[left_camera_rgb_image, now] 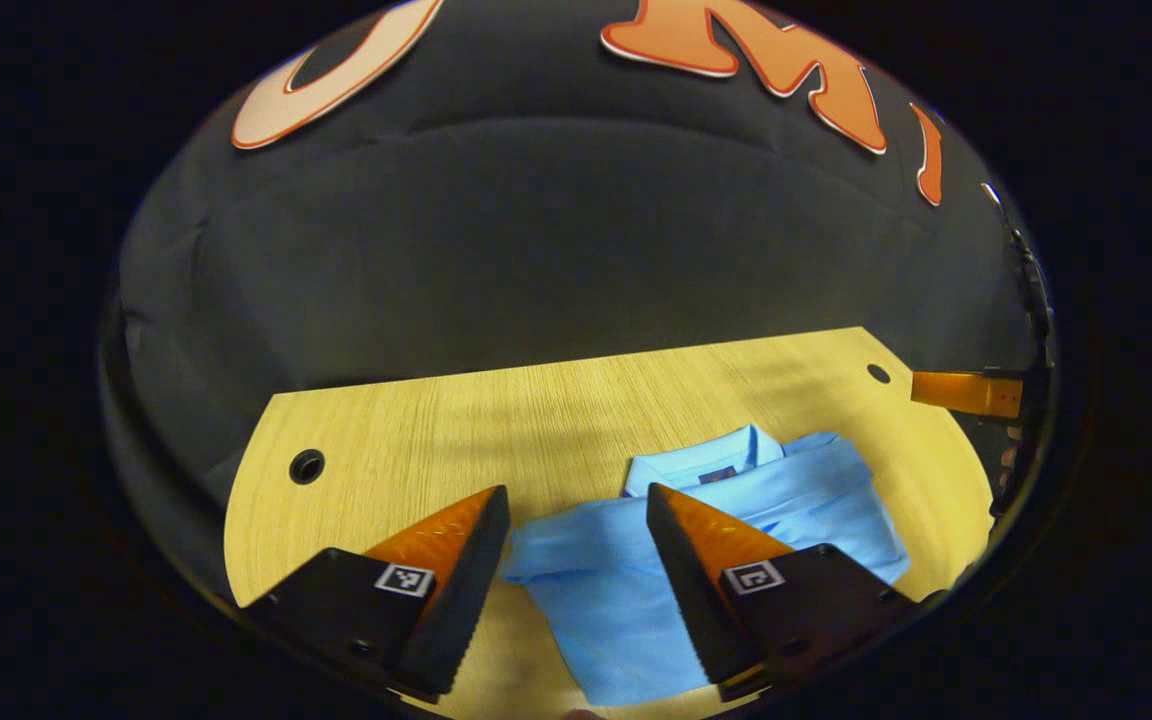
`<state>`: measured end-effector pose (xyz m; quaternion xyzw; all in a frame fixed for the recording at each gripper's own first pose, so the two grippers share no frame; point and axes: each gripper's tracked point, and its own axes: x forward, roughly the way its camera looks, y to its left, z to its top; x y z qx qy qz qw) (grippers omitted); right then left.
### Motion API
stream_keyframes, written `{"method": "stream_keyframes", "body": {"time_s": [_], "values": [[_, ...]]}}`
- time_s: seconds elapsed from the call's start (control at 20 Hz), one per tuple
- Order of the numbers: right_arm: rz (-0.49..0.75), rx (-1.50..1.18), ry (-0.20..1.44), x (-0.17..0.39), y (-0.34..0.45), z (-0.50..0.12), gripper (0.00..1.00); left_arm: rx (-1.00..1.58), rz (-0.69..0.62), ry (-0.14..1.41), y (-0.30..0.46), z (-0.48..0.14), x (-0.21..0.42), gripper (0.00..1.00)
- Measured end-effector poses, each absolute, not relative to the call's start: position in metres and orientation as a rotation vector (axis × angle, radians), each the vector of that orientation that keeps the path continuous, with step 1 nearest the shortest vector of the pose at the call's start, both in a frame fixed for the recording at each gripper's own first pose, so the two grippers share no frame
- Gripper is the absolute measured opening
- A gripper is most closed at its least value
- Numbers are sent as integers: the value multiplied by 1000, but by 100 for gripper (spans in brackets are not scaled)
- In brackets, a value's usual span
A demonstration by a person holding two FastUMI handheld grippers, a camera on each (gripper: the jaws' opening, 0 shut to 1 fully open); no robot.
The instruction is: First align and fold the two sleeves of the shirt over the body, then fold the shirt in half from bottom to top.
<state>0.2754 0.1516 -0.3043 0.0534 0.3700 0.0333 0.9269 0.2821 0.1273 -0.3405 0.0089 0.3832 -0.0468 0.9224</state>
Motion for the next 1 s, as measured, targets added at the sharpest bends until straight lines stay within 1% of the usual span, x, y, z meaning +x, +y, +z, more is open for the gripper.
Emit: {"method": "stream_keyframes", "body": {"time_s": [0.05, 0.1, 0.3, 0.4, 0.75, 1.0], "values": [[76, 113, 740, 269, 152, -294, 83, 15, -83, 772, 129, -330, 276, 92], [90, 119, 721, 261, 154, -284, 87, 16, -70, 752, 130, -319, 270, 97], [143, 81, 657, 223, 157, -249, 95, 27, -28, 675, 129, -269, 231, 99], [163, 54, 620, 205, 155, -231, 96, 36, -14, 644, 125, -249, 208, 99], [186, 38, 474, 145, 135, -161, 96, 68, 12, 514, 109, -177, 141, 98], [189, 41, 390, 99, 108, -123, 96, 86, 10, 401, 87, -126, 98, 98]]}}
